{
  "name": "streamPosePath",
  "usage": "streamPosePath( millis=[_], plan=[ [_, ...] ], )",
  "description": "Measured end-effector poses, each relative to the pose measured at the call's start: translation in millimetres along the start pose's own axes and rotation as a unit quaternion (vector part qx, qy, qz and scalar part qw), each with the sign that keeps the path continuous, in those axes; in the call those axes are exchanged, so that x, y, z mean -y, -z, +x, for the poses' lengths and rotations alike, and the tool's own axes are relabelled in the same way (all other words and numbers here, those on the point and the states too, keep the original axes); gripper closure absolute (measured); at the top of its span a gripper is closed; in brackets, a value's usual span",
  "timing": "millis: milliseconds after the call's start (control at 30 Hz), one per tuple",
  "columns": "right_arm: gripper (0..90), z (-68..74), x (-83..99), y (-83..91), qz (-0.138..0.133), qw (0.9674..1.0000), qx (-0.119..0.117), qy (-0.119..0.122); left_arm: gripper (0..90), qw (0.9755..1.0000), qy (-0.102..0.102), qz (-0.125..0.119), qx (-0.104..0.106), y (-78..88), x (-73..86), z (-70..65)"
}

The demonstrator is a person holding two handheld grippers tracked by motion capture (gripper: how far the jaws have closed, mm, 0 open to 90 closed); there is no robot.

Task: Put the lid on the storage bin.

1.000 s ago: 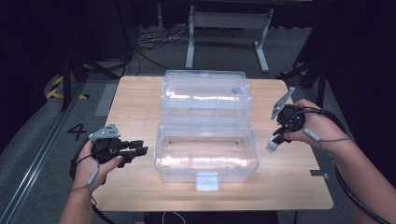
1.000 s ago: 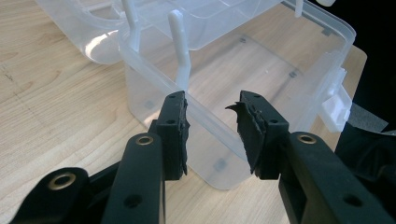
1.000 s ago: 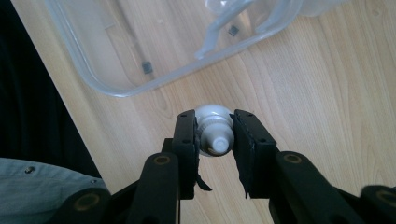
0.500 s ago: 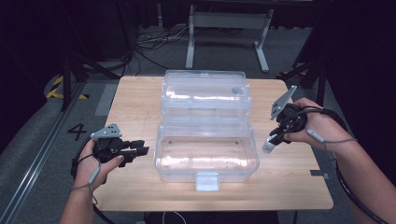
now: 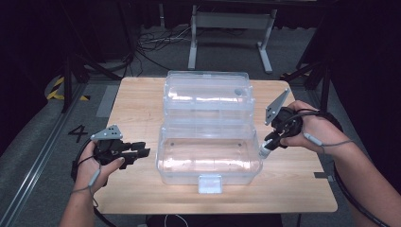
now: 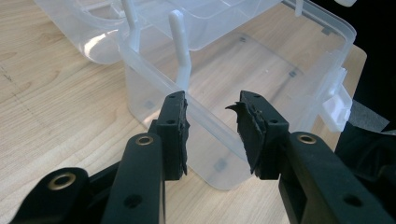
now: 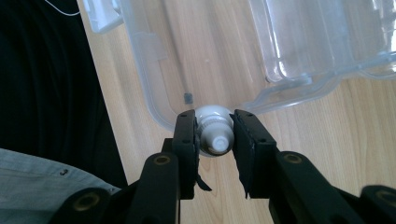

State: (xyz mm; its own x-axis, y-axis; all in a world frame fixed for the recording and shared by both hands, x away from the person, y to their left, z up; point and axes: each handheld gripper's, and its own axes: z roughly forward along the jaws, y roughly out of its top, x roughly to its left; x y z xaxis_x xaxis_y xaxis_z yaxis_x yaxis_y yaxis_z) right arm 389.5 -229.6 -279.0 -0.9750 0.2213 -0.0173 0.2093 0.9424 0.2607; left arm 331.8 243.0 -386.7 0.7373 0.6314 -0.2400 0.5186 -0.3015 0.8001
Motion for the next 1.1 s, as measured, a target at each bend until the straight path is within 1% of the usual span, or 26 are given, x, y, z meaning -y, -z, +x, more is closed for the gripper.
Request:
streamPosePath(
  millis=[167, 267, 300, 467, 600, 667, 700, 733, 767, 833, 900, 933, 1000, 1033, 1100],
  plan=[
    [71.8, 1.9, -3.2, -3.2, 0.001, 0.9999, -0.004, 0.011, 62.9, 1.0000, -0.001, 0.000, -0.001, 0.6, 0.2, 0.5],
    [71.8, 5.3, -6.4, -5.1, 0.004, 0.9999, -0.005, 0.015, 62.9, 1.0000, -0.002, 0.000, -0.002, 1.1, 0.1, 0.8],
    [71.8, 6.1, -7.3, -5.9, 0.004, 0.9998, -0.007, 0.020, 62.9, 1.0000, -0.001, 0.000, -0.002, 1.2, 0.2, 0.8],
    [71.7, 10.3, -12.8, -11.7, 0.009, 0.9994, -0.013, 0.031, 62.9, 1.0000, -0.001, 0.000, -0.003, 1.5, 0.5, 1.2],
    [71.8, 12.6, -16.2, -17.6, 0.014, 0.9991, -0.018, 0.034, 62.9, 1.0000, 0.000, -0.001, -0.003, 2.0, 0.7, 1.5],
    [71.8, 12.9, -17.5, -21.5, 0.014, 0.9990, -0.018, 0.040, 62.9, 1.0000, 0.001, -0.002, -0.002, 2.2, 0.9, 1.6],
    [71.8, 13.4, -17.9, -23.6, 0.018, 0.9988, -0.019, 0.042, 62.9, 1.0000, 0.001, -0.002, -0.003, 2.3, 0.9, 1.7],
    [71.8, 13.0, -18.3, -26.0, 0.017, 0.9985, -0.019, 0.048, 62.9, 1.0000, 0.000, -0.002, -0.003, 2.4, 1.0, 1.9],
    [71.8, 13.5, -18.5, -27.6, 0.020, 0.9986, -0.019, 0.046, 62.9, 1.0000, 0.000, -0.002, -0.003, 2.4, 1.0, 1.9],
    [71.8, 13.1, -18.6, -32.1, 0.022, 0.9982, -0.019, 0.052, 63.0, 1.0000, 0.001, -0.002, -0.003, 2.4, 1.3, 2.4],
    [71.8, 13.8, -18.3, -36.5, 0.027, 0.9983, -0.023, 0.047, 63.0, 1.0000, 0.002, -0.001, -0.004, 1.9, 1.6, 2.8],
    [71.8, 13.3, -18.1, -39.4, 0.029, 0.9979, -0.024, 0.052, 63.0, 1.0000, 0.003, 0.000, -0.003, 1.8, 1.6, 2.7],
    [71.8, 13.1, -18.1, -42.0, 0.029, 0.9978, -0.025, 0.054, 63.0, 1.0000, 0.002, 0.001, -0.003, 1.7, 1.6, 2.7],
    [71.8, 13.5, -18.0, -43.7, 0.034, 0.9978, -0.025, 0.051, 63.0, 1.0000, 0.002, 0.001, -0.003, 1.7, 1.6, 2.6],
    [71.7, 15.0, -18.0, -47.5, 0.041, 0.9971, -0.025, 0.058, 63.0, 1.0000, 0.003, 0.001, -0.002, 1.7, 1.8, 2.8]
  ],
)
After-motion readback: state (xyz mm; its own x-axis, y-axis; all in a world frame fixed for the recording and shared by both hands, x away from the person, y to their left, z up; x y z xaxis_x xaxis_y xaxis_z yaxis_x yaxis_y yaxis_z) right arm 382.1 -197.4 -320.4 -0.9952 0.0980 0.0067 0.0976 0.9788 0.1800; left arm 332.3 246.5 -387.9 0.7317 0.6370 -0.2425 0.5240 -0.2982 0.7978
